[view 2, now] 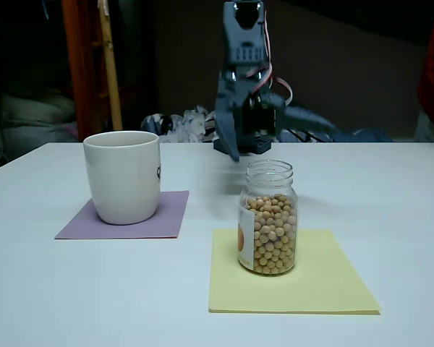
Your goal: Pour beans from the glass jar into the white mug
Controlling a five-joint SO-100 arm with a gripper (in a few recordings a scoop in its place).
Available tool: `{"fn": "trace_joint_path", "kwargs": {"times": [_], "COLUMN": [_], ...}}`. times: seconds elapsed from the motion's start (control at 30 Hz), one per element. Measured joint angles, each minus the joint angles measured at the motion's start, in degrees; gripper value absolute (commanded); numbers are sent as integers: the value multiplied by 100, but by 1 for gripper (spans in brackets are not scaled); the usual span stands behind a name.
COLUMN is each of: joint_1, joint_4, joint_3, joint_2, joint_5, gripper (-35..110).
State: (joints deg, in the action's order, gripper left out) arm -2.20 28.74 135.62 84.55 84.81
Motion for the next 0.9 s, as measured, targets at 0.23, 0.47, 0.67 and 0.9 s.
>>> {"fn": "trace_joint_path", "kwargs": {"times": [0.23, 0.47, 0.67, 0.9], "joint_1": [18, 44, -70, -141], "joint_4": [738, 738, 738, 738], "joint_3": [-1371, -2874, -3727, -4280], "joint_2": [-1969, -3454, -4184, -4535], "joint_5": [44, 35, 88, 88], "gripper": [71, 70, 67, 58]}}
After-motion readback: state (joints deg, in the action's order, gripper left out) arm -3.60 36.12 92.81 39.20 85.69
